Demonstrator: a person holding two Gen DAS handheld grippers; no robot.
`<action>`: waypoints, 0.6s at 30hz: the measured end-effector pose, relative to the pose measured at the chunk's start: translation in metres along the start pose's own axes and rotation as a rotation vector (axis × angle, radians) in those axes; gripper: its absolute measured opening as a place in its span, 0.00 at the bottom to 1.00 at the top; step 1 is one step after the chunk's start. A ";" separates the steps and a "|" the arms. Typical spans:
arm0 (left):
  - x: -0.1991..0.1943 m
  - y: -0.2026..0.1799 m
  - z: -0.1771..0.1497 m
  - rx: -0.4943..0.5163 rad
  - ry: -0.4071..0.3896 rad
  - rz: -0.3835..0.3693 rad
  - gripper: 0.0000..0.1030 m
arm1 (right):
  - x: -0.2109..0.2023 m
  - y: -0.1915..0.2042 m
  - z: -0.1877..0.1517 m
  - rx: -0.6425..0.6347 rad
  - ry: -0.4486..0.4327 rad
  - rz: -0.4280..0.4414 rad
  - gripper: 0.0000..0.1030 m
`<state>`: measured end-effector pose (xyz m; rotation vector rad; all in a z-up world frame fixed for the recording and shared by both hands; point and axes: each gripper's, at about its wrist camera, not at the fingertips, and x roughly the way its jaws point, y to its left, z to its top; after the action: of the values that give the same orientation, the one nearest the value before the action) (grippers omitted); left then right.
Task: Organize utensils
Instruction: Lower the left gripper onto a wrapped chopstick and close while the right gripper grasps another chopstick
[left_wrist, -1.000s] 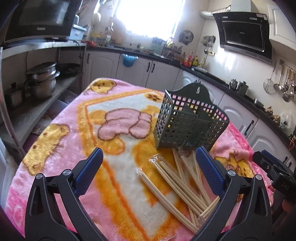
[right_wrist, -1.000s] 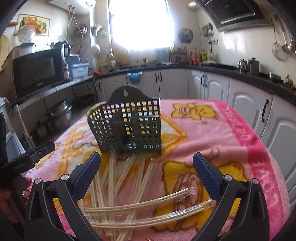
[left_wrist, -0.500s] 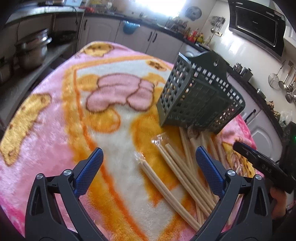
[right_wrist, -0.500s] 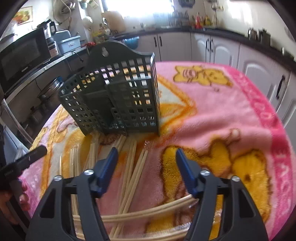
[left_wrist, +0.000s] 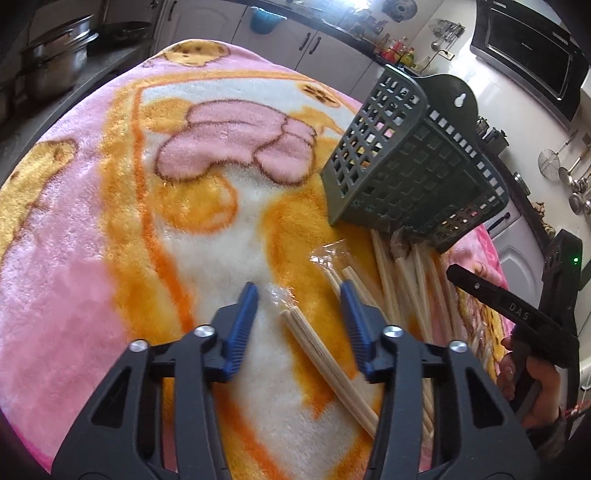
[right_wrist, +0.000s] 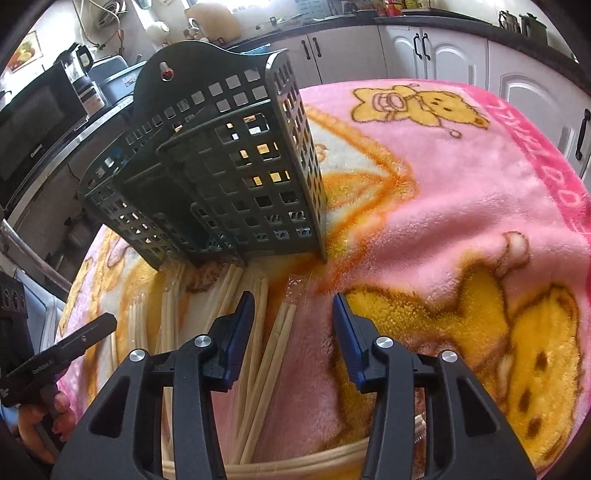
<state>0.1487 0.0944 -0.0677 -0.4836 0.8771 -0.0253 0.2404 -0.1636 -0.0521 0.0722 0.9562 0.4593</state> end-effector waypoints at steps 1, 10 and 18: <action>0.001 0.001 0.000 0.002 -0.001 0.005 0.29 | 0.001 0.000 0.001 0.002 0.001 0.003 0.41; 0.003 0.009 -0.001 0.024 -0.022 0.006 0.09 | 0.018 -0.003 0.009 0.016 0.039 -0.024 0.29; -0.001 0.017 0.003 -0.013 -0.035 -0.042 0.06 | 0.020 -0.014 0.013 0.044 0.040 -0.024 0.07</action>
<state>0.1471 0.1107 -0.0725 -0.5132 0.8329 -0.0495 0.2657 -0.1667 -0.0631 0.0916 1.0053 0.4188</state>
